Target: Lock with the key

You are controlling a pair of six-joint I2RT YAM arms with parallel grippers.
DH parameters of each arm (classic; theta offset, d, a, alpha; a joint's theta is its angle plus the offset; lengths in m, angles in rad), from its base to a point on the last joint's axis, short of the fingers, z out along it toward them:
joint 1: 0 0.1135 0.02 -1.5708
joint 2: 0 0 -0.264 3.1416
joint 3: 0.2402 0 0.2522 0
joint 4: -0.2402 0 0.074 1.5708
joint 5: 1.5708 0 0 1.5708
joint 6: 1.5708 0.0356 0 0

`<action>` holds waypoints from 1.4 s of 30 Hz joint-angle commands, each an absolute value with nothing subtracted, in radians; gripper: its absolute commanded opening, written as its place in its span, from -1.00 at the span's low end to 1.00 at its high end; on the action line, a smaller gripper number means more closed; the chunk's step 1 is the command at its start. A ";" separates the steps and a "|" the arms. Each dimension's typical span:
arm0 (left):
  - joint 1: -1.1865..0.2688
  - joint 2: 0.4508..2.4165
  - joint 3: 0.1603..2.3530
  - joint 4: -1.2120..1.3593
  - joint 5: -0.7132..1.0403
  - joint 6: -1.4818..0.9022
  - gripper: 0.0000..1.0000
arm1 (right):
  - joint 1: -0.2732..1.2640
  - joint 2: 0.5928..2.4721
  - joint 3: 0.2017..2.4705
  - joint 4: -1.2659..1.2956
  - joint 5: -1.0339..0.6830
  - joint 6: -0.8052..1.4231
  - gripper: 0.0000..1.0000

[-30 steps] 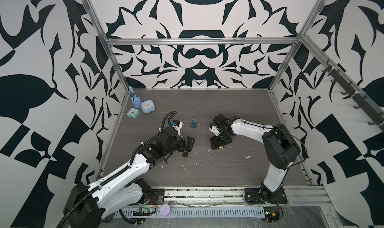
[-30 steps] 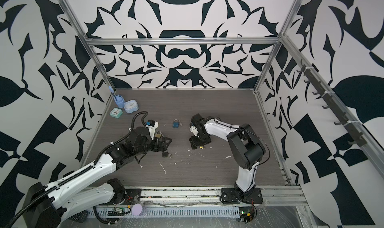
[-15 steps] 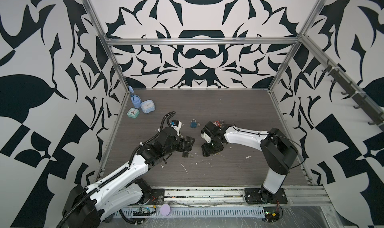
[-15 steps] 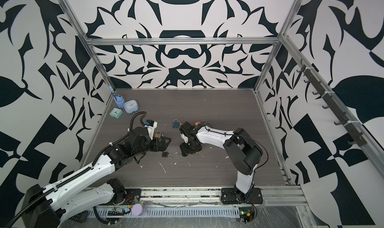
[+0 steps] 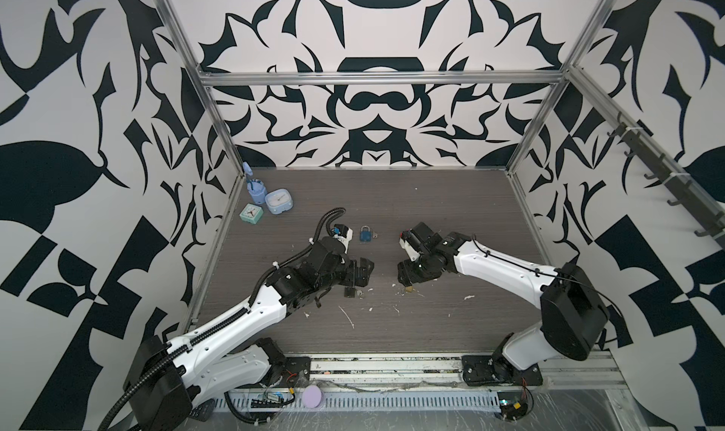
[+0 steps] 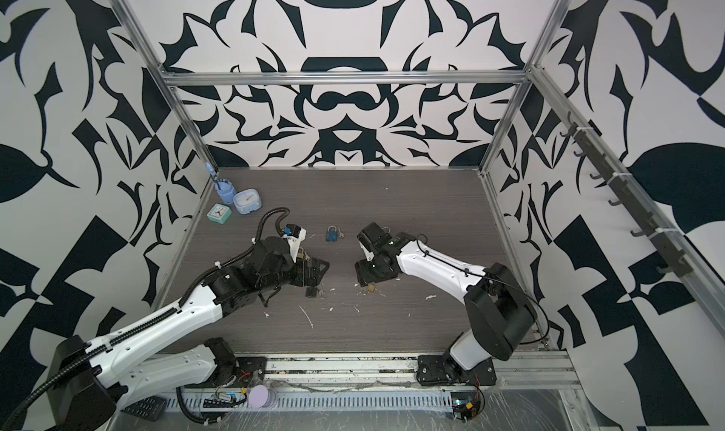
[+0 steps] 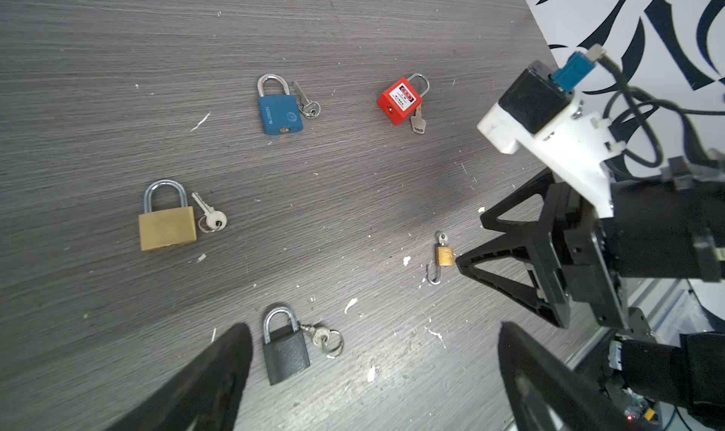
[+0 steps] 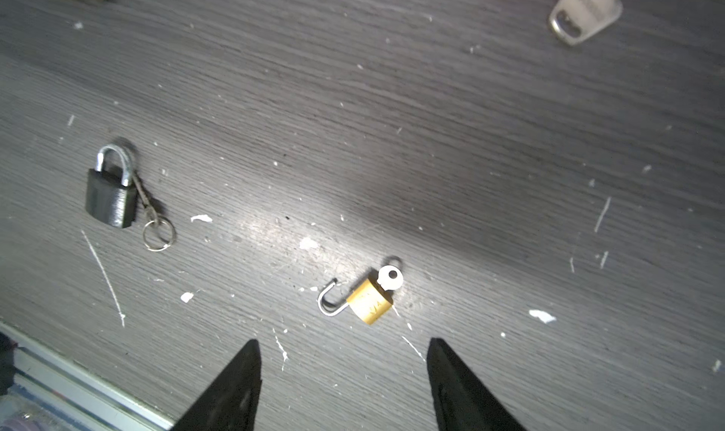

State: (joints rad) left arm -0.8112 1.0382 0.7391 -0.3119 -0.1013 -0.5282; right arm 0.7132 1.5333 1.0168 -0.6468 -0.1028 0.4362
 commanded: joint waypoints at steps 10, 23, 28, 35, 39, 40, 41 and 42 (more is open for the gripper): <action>-0.813 1.013 0.682 -0.292 -0.116 -0.514 0.98 | 0.715 1.592 1.050 -0.679 -0.163 0.305 0.50; -0.813 1.028 0.679 -0.293 -0.107 -0.514 0.98 | 0.717 1.698 1.063 -0.624 -0.246 0.285 0.58; -0.813 1.031 0.687 -0.302 -0.107 -0.514 0.98 | 0.716 1.723 1.068 -0.632 -0.259 0.276 0.58; -0.813 1.011 0.678 -0.305 -0.111 -0.522 0.98 | 0.731 1.706 1.053 -0.650 -0.272 0.290 0.51; -0.813 0.992 0.668 -0.308 -0.118 -0.525 0.98 | 0.758 1.688 1.039 -0.662 -0.272 0.323 0.48; -0.813 0.987 0.666 -0.308 -0.118 -0.526 0.98 | 0.766 1.684 1.034 -0.663 -0.271 0.332 0.47; -0.813 0.981 0.660 -0.308 -0.118 -0.528 0.98 | 0.775 1.676 1.028 -0.664 -0.269 0.342 0.47; -0.813 0.974 0.658 -0.308 -0.118 -0.528 0.98 | 0.782 1.669 1.022 -0.663 -0.267 0.354 0.46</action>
